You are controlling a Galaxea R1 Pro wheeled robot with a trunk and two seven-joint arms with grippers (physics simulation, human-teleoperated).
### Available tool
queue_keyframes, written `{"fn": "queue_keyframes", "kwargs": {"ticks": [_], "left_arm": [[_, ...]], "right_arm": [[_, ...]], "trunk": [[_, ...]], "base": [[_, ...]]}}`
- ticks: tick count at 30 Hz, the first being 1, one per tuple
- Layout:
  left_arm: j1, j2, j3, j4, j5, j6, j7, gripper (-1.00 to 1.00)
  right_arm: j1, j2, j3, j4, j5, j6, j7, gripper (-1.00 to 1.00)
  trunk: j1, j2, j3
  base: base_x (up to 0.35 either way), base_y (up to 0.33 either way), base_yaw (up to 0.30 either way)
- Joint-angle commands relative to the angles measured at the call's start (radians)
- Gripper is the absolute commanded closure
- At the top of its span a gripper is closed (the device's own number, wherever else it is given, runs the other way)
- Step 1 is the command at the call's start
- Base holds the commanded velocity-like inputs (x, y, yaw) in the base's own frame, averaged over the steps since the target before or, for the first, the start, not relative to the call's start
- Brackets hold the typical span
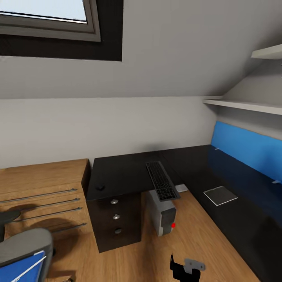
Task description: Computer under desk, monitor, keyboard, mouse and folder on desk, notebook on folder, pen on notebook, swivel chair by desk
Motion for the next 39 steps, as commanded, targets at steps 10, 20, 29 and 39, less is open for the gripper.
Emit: {"fn": "queue_keyframes", "kwargs": {"ticks": [10,20,29,39], "left_arm": [[-0.001,0.002,-0.004,0.0,0.011,-0.009,0.006,-1.0],[-0.001,0.002,-0.004,-0.001,0.011,-0.011,0.006,-1.0],[-0.001,0.001,-0.005,-0.008,0.005,-0.018,0.007,-1.0],[-0.03,-0.004,0.118,-0.105,0.013,0.055,0.004,-1.0]], "right_arm": [[-0.001,-0.002,0.008,0.0,0.023,-0.003,-0.006,-1.0],[-0.001,-0.002,0.006,0.0,0.025,-0.003,-0.006,-1.0],[-0.001,-0.004,0.005,-0.003,0.025,-0.004,-0.006,-1.0],[-0.001,-0.036,-0.001,-0.237,0.019,-0.019,-0.013,-1.0]], "trunk": [[-0.001,-0.001,-0.002],[-0.001,-0.001,-0.002],[-0.016,0.027,0.011],[-0.054,0.097,0.042]], "base": [[-0.327,-0.004,0.033],[-0.114,0.0,0.003],[-0.007,0.0,0.0],[0.0,0.0,0.0]]}}
